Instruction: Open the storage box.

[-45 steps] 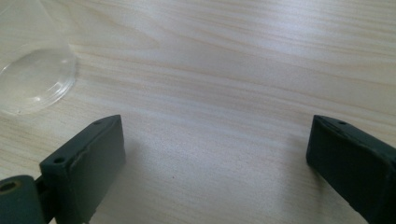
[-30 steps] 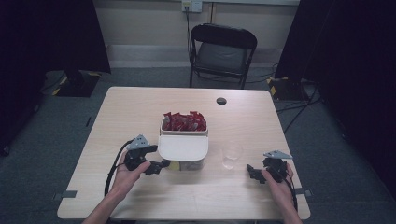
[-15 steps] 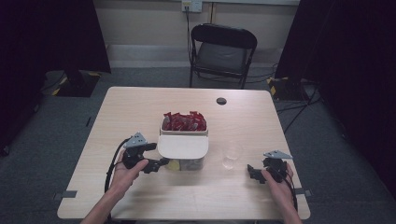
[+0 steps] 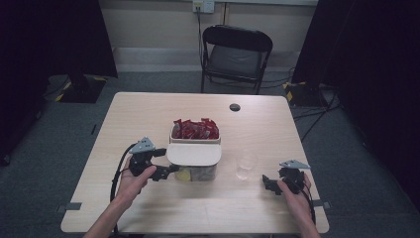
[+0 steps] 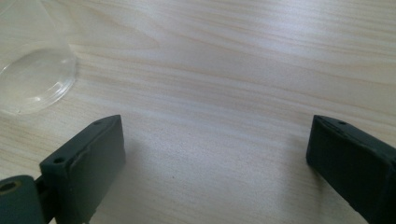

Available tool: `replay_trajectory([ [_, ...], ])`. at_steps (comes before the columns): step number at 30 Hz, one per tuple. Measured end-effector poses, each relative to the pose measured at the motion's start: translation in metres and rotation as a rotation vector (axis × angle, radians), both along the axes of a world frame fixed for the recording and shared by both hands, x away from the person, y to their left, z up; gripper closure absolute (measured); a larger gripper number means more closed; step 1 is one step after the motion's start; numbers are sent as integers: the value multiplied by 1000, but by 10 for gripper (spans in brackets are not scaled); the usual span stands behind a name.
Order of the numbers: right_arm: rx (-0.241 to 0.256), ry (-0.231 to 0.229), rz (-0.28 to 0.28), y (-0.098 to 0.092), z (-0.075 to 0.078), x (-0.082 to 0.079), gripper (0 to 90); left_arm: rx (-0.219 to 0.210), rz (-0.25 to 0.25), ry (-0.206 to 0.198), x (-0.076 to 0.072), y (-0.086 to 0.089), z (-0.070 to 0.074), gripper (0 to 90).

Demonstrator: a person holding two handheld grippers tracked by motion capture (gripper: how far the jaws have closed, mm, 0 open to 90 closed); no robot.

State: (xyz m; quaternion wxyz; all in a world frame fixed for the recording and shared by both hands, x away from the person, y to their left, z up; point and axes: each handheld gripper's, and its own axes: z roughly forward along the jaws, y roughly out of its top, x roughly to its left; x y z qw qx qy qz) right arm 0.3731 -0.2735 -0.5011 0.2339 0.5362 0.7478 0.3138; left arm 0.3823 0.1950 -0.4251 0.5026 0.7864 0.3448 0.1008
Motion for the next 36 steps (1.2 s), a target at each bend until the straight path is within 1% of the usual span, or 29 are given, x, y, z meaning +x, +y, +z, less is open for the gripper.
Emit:
replay_trajectory([
  [3, 0, 0, 0, 0, 0, 0, 41, 3, 9, 1, 1, 2, 1, 153],
  [4, 0, 0, 0, 0, 0, 0, 41, -11, 12, 0, 2, 2, 1, 154],
  [7, 0, 0, 0, 0, 0, 0, 41, -9, 23, 6, 2, 3, 1, 154],
  [11, 0, 0, 0, 0, 0, 0, 41, 1, 10, 11, 4, 3, 4, 155],
  [14, 0, 0, 0, 0, 0, 0, 41, -20, 10, 5, 6, 4, 8, 153],
  [16, 0, 0, 0, 0, 0, 0, 41, -15, 10, 1, 7, 4, 10, 154],
  [17, 0, 0, 0, 0, 0, 0, 41, -20, 11, -3, 8, 4, 11, 154],
  [18, 0, 0, 0, 0, 0, 0, 41, -36, 15, 2, 9, 4, 12, 153],
  [21, 0, 0, 0, 0, 0, 0, 41, -19, 11, 7, 10, 4, 13, 154],
  [23, 0, 0, 0, 0, 0, 0, 41, -29, 10, 6, 12, 4, 15, 153],
  [24, -2, 0, 1, 0, 0, 0, 41, -15, 11, 5, 12, 4, 16, 154],
  [26, 0, 0, 0, 0, 0, 0, 41, -14, 10, 0, 13, 3, 18, 155],
  [28, 0, 0, 0, 0, 0, 0, 41, -27, 14, -4, 15, 3, 20, 155],
  [31, 0, 0, 0, 0, 0, 0, 41, -32, 14, -3, 16, 3, 20, 155],
  [36, 0, 0, 0, 0, 0, 0, 41, -23, 13, 3, 19, 4, 19, 155],
])
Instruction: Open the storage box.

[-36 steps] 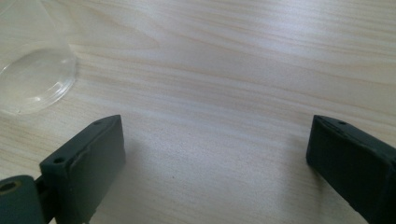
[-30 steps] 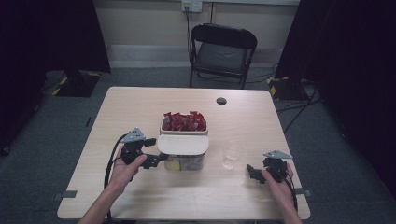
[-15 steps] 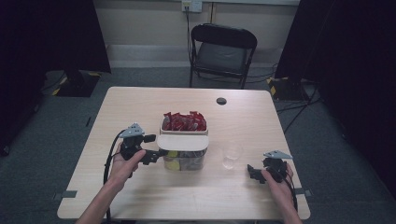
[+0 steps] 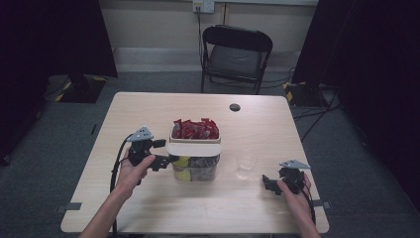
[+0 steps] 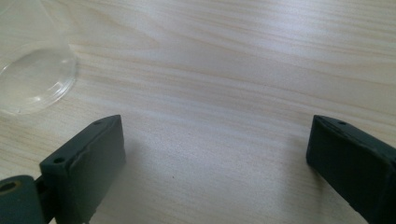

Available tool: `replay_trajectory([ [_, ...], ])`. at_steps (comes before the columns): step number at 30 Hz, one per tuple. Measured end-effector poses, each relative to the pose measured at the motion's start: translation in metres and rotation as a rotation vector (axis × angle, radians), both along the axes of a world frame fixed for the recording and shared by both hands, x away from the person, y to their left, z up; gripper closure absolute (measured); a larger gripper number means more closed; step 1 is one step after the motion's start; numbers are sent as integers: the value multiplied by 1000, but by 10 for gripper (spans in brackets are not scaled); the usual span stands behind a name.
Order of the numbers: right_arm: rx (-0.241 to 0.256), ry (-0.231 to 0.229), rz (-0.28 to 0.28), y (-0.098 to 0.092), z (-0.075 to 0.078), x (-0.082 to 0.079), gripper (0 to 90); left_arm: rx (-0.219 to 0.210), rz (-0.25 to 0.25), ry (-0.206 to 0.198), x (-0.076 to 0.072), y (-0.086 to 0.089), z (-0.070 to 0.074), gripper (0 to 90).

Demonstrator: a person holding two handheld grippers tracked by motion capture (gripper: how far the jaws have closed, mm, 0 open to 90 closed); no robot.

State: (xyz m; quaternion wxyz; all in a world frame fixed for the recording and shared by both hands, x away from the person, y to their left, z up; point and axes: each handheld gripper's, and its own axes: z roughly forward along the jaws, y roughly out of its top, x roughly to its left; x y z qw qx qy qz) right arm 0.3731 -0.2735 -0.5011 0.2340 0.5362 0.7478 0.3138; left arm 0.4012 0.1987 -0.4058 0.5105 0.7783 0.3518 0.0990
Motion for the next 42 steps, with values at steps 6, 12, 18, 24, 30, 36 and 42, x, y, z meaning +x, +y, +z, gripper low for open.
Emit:
replay_trajectory([
  [6, 0, 0, 0, 0, 0, 0, 41, 5, 9, -3, 3, -1, 3, 156],
  [12, 0, 0, 0, 0, 0, 0, 41, 19, 4, -8, 5, -3, 8, 154],
  [18, -1, 0, 1, 0, 0, 0, 41, 15, 12, 2, 10, 0, 5, 152],
  [24, -1, 0, 1, 0, 0, 0, 41, 7, 17, 0, 11, 1, 5, 153],
  [30, 0, 0, 0, 0, 0, 0, 41, 25, 22, 1, 13, 0, 6, 154],
  [36, 0, 0, 0, 0, 0, 0, 41, 35, 14, -8, 16, 0, 13, 154],
  [42, -1, 0, 1, 0, 0, 0, 41, 5, 27, -11, 18, 3, 14, 153],
])
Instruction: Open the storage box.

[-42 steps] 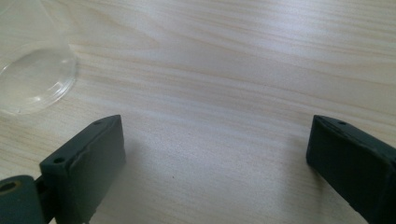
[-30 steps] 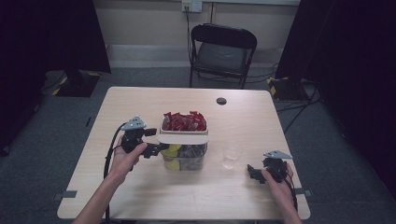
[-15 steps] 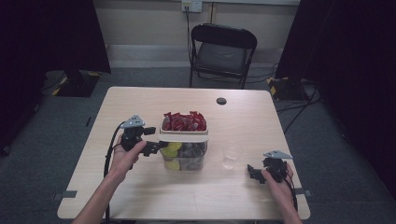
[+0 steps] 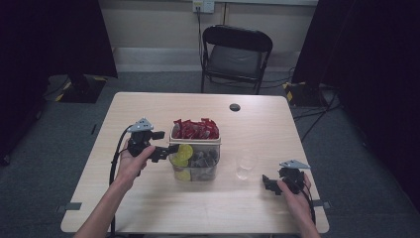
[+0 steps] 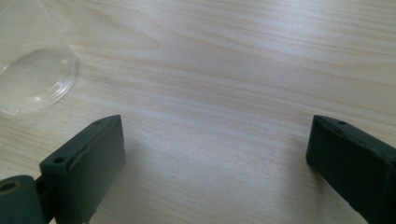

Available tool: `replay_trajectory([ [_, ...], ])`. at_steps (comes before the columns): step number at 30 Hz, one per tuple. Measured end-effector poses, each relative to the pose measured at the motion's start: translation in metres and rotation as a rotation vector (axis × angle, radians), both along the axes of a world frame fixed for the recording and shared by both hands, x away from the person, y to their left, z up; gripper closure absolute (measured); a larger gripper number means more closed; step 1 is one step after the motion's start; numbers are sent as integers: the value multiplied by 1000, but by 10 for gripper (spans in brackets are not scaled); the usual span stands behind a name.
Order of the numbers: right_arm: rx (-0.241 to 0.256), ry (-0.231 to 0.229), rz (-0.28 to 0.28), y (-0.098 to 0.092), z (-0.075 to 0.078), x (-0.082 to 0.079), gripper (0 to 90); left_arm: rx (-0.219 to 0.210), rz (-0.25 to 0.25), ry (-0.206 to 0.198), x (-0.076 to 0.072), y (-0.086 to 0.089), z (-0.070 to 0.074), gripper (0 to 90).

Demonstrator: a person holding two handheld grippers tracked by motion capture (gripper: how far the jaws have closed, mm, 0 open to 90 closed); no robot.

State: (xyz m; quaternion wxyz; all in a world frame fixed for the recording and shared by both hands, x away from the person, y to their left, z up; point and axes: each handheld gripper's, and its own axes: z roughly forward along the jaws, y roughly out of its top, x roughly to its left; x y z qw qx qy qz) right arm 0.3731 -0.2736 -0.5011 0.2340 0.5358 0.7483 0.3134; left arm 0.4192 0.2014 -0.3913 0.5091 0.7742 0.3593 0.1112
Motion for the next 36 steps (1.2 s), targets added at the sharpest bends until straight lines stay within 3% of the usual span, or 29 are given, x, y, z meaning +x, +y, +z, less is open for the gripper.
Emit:
replay_trajectory([
  [1, 1, 0, -1, 0, 0, 0, 41, -16, 1, -2, 1, 0, -1, 154],
  [9, 1, 0, -1, 0, 0, 0, 41, -15, 0, -2, 4, -1, 0, 152],
  [12, 1, 0, -1, 0, 0, 0, 41, 37, -7, -25, 5, -4, 5, 152],
  [18, 0, 0, 0, 0, 0, 0, 41, 8, 11, -21, 10, -4, 6, 151],
  [36, 2, 0, 0, 0, 0, 0, 41, 10, 43, -20, 19, -7, 7, 157],
])
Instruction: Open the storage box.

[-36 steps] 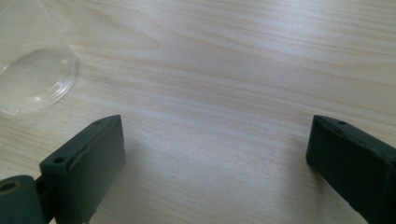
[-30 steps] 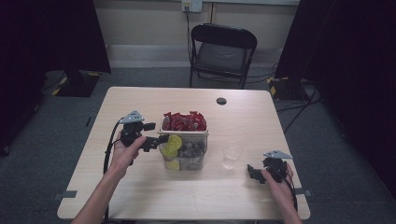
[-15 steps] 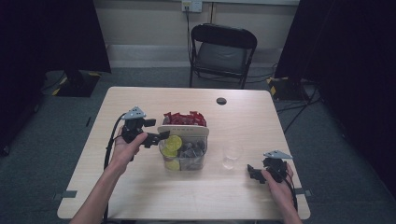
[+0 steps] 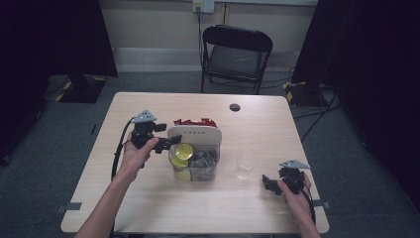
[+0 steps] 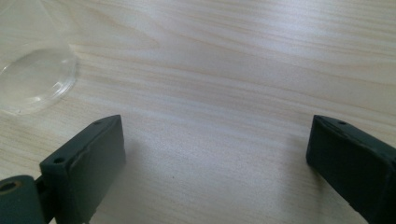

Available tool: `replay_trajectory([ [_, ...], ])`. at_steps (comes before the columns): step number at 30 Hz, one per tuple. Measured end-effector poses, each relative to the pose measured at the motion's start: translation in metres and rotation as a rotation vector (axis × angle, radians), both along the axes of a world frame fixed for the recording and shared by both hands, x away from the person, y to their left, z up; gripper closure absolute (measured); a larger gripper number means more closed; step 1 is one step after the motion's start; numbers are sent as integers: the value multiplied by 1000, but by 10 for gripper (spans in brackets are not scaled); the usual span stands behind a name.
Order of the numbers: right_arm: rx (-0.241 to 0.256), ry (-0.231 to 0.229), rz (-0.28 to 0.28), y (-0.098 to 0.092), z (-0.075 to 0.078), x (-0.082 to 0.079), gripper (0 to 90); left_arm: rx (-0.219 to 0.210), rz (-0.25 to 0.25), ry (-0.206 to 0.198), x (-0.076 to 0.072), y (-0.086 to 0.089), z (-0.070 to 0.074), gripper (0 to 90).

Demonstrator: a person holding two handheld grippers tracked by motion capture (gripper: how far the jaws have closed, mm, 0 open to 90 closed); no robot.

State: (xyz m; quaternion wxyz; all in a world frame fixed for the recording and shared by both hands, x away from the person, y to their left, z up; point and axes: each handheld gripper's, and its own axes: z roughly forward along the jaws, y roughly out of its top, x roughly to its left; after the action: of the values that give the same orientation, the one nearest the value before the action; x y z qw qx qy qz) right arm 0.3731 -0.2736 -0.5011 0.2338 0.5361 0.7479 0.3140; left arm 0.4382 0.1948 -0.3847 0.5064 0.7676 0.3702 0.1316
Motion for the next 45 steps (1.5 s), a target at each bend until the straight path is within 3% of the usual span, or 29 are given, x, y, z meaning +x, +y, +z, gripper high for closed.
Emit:
replay_trajectory([
  [10, -3, 2, 9, 0, 0, 0, 46, -10, 27, 19, 5, 4, -7, 156],
  [14, -1, 3, 15, 1, 4, -1, 161, -20, 22, 26, 8, 5, -9, 149],
  [19, 4, 23, 33, 2, 7, -2, 154, -28, 28, 32, 8, 5, -10, 138],
  [28, 51, -32, 67, 0, 20, -8, 187, -15, 26, 35, 9, 6, -9, 130],
  [33, 44, -59, 74, 2, 29, -10, 227, -10, 26, 28, 9, 5, -10, 122],
  [35, 52, -46, 83, 3, 34, -10, 231, -6, 27, 30, 9, 3, -10, 118],
  [45, 82, -97, 121, 7, 57, -14, 244, -6, 20, 30, 11, 2, -10, 102],
])
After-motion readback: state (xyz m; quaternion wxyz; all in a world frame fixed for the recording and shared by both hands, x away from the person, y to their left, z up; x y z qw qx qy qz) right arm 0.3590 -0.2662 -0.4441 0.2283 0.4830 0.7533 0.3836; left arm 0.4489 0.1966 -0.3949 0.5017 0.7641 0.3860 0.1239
